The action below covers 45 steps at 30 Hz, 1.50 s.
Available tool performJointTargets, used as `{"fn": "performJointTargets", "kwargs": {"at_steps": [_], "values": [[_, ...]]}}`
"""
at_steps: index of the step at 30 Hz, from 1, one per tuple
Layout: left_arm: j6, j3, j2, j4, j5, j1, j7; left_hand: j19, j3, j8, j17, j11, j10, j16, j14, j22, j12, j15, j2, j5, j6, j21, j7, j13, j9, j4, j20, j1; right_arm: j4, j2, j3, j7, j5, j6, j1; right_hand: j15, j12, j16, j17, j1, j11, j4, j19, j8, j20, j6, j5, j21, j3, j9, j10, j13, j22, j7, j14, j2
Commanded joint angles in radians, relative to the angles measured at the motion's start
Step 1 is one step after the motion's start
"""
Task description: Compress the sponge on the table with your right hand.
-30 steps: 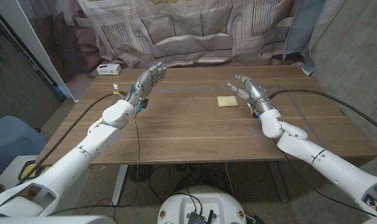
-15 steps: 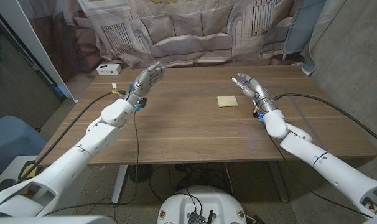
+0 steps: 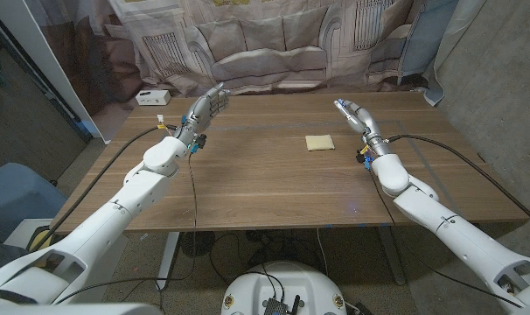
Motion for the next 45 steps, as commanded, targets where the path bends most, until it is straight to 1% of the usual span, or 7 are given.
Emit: {"fn": "performJointTargets", "kwargs": {"at_steps": [1, 8, 13, 15, 19, 26, 45], "values": [[-0.034, -0.003, -0.024, 0.033, -0.017, -0.005, -0.009, -0.005, 0.001, -0.004, 0.003, -0.001, -0.01, -0.001, -0.006, 0.004, -0.001, -0.001, -0.003, 0.004, -0.003, -0.007, -0.001, 0.005, 0.004, -0.003, 0.0, 0.007, 0.108, 0.058, 0.048, 0.181, 0.249, 0.141, 0.012, 0.002, 0.0, 0.002, 0.001, -0.004, -0.006, -0.001, -0.001, -0.004, 0.0, -0.013, 0.004, 0.007, -0.009, 0.001, -0.011, -0.001, 0.002, 0.001, -0.006, -0.009], [-0.038, 0.01, -0.037, 0.065, -0.017, -0.033, -0.034, -0.018, 0.001, -0.004, 0.003, -0.004, -0.018, -0.004, -0.02, 0.004, -0.003, -0.001, -0.003, 0.004, -0.009, -0.011, -0.002, 0.005, 0.004, -0.003, -0.004, 0.007, 0.131, 0.094, 0.084, 0.278, 0.415, 0.136, 0.002, 0.003, 0.008, 0.004, -0.002, -0.014, 0.007, -0.002, -0.032, 0.006, 0.006, -0.002, 0.004, -0.001, -0.017, 0.001, -0.003, -0.002, 0.003, -0.001, -0.015, -0.021], [-0.04, 0.017, -0.042, 0.085, -0.013, -0.05, -0.045, -0.019, 0.0, -0.004, 0.003, -0.005, -0.017, -0.003, -0.021, 0.004, -0.002, -0.001, -0.003, 0.004, -0.01, -0.01, -0.004, 0.005, 0.004, -0.003, -0.004, 0.007, 0.155, 0.103, 0.092, 0.32, 0.458, 0.126, 0.004, -0.005, 0.012, 0.006, -0.003, -0.023, 0.004, -0.001, -0.045, 0.01, 0.005, 0.008, 0.004, 0.0, -0.023, 0.0, 0.002, -0.002, 0.003, -0.012, -0.021, -0.027], [-0.04, 0.018, -0.044, 0.089, -0.012, -0.055, -0.044, 0.007, 0.0, 0.002, 0.003, 0.008, 0.003, 0.006, -0.001, 0.004, 0.007, 0.002, -0.004, 0.004, 0.002, 0.001, -0.003, 0.004, 0.004, -0.004, -0.045, 0.008, 0.18, 0.111, 0.092, 0.347, 0.473, 0.134, 0.012, -0.006, 0.012, 0.007, -0.004, -0.028, -0.002, -0.001, -0.04, 0.006, 0.003, -0.005, 0.004, 0.004, -0.026, 0.0, 0.0, -0.002, 0.003, -0.016, -0.021, -0.03], [-0.045, 0.018, -0.05, 0.101, -0.018, -0.061, -0.05, 0.034, 0.0, 0.007, 0.002, 0.006, 0.021, 0.012, 0.019, 0.003, 0.014, -0.002, -0.005, 0.004, 0.016, 0.009, 0.001, 0.004, 0.003, -0.005, -0.06, 0.01, 0.208, 0.124, 0.091, 0.353, 0.474, 0.138, 0.02, -0.009, 0.015, 0.014, -0.004, -0.041, -0.007, 0.003, -0.029, 0.002, 0.002, -0.024, 0.006, 0.011, -0.032, 0.0, 0.005, -0.003, 0.003, -0.035, -0.012, -0.032], [-0.05, 0.018, -0.055, 0.116, -0.027, -0.066, -0.062, -0.001, 0.0, -0.004, 0.002, 0.003, -0.01, -0.001, -0.013, 0.002, 0.001, 0.005, -0.004, 0.004, -0.013, -0.006, 0.0, 0.003, 0.004, -0.005, -0.042, 0.012, 0.205, 0.122, 0.092, 0.349, 0.478, 0.116, 0.016, -0.005, 0.008, 0.013, -0.005, -0.055, -0.003, 0.008, -0.038, 0.001, 0.001, -0.034, 0.007, 0.009, -0.038, 0.0, -0.014, -0.003, 0.003, -0.016, -0.023, -0.035], [-0.051, 0.012, -0.047, 0.107, -0.028, -0.046, -0.047, 0.011, 0.0, 0.002, 0.003, 0.006, 0.001, 0.006, -0.001, 0.003, 0.006, 0.001, -0.003, 0.003, -0.003, 0.0, -0.001, 0.003, 0.003, -0.004, -0.052, 0.013, 0.185, 0.117, 0.089, 0.331, 0.469, 0.081, 0.008, 0.004, 0.012, 0.012, -0.008, -0.057, 0.003, 0.005, -0.048, 0.006, 0.009, -0.031, 0.01, 0.008, -0.042, -0.001, -0.014, -0.003, 0.004, -0.008, -0.029, -0.038]]}}
